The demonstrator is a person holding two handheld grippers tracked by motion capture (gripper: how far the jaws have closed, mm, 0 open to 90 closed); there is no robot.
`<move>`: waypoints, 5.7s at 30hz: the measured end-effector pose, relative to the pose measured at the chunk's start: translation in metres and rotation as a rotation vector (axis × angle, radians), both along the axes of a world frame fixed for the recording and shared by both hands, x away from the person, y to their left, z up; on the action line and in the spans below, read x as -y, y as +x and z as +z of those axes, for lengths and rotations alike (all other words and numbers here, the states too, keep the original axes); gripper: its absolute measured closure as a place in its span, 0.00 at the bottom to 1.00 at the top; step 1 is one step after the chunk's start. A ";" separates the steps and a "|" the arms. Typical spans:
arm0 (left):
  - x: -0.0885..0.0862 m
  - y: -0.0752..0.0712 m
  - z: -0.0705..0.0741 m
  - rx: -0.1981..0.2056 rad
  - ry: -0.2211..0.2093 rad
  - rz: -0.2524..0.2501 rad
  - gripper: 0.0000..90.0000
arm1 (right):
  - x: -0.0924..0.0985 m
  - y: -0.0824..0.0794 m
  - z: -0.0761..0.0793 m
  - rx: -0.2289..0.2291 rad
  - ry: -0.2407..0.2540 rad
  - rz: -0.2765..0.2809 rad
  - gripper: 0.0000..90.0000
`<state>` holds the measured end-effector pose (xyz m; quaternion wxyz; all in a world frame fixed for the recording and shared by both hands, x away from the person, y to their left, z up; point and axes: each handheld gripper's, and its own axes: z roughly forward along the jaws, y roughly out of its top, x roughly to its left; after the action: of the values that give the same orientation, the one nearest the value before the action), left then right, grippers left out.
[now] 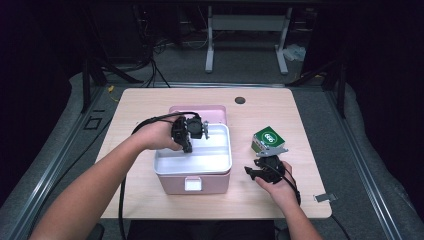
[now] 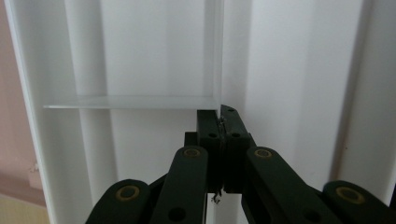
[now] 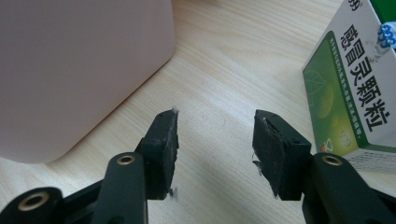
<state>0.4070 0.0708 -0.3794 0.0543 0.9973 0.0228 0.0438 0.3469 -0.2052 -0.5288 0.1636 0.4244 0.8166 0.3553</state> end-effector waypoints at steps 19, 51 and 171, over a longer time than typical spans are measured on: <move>-0.177 0.033 0.010 -0.053 -0.157 0.772 0.99 | 0.000 0.001 0.000 0.002 -0.004 -0.009 0.55; -0.235 0.006 -0.144 -0.142 -0.109 0.978 0.98 | -0.001 0.001 -0.001 -0.002 -0.004 -0.010 0.55; -0.247 -0.030 -0.146 -0.050 -0.227 0.927 0.42 | 0.018 0.142 0.100 -0.477 -0.387 -0.056 0.17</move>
<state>0.3771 0.3181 -0.5256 0.1371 0.8705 0.4713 0.0367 0.4886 -0.2235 -0.4293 0.0547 0.4793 0.8724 0.0788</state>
